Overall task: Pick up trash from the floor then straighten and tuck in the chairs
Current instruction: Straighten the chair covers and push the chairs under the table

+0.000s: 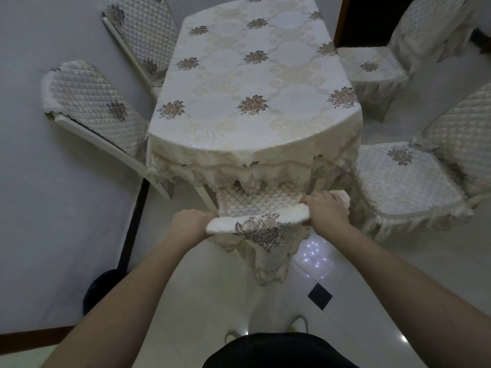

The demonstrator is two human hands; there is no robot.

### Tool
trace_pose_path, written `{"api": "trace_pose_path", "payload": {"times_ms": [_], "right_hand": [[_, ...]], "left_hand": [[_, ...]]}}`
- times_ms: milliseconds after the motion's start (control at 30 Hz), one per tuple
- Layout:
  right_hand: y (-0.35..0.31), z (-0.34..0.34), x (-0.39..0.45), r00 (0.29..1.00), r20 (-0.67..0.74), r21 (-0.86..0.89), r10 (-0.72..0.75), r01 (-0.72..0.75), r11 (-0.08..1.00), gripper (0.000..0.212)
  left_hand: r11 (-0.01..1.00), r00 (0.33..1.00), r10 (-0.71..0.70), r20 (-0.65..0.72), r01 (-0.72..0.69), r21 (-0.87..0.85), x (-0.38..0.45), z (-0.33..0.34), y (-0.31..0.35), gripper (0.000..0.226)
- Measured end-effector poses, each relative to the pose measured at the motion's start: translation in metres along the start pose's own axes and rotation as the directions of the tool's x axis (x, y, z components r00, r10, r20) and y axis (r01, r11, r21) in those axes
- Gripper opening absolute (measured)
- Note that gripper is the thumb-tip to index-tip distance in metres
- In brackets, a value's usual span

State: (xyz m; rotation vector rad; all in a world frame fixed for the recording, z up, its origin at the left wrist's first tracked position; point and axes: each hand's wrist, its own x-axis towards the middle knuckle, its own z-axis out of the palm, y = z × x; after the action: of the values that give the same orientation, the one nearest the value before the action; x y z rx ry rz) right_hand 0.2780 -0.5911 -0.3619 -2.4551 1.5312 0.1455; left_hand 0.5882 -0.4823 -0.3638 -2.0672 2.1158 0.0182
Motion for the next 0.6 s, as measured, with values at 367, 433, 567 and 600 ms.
{"api": "trace_pose_path", "payload": {"times_ms": [367, 433, 567, 600], "right_hand": [[-0.008, 0.006, -0.002, 1.000, -0.003, 0.018, 0.019, -0.019, 1.000, 0.047], [-0.010, 0.006, -0.002, 1.000, 0.000, 0.026, 0.023, -0.023, 0.999, 0.046], [-0.013, 0.007, -0.002, 1.000, -0.006, 0.010, 0.025, -0.025, 1.000, 0.048], [-0.013, 0.007, -0.002, 1.000, -0.006, 0.005, 0.028, -0.028, 1.000, 0.048]], "left_hand": [[0.990, 0.996, 0.043, 0.076, -0.052, 0.128, 0.006, 0.008, -0.016, 0.016], [0.988, 0.995, 0.044, 0.091, -0.057, 0.140, 0.005, 0.008, -0.019, 0.016], [0.990, 0.997, 0.049, 0.062, -0.056, 0.131, 0.004, 0.011, -0.024, 0.016], [0.989, 0.997, 0.051, 0.061, -0.059, 0.133, 0.004, 0.011, -0.024, 0.018]]}}
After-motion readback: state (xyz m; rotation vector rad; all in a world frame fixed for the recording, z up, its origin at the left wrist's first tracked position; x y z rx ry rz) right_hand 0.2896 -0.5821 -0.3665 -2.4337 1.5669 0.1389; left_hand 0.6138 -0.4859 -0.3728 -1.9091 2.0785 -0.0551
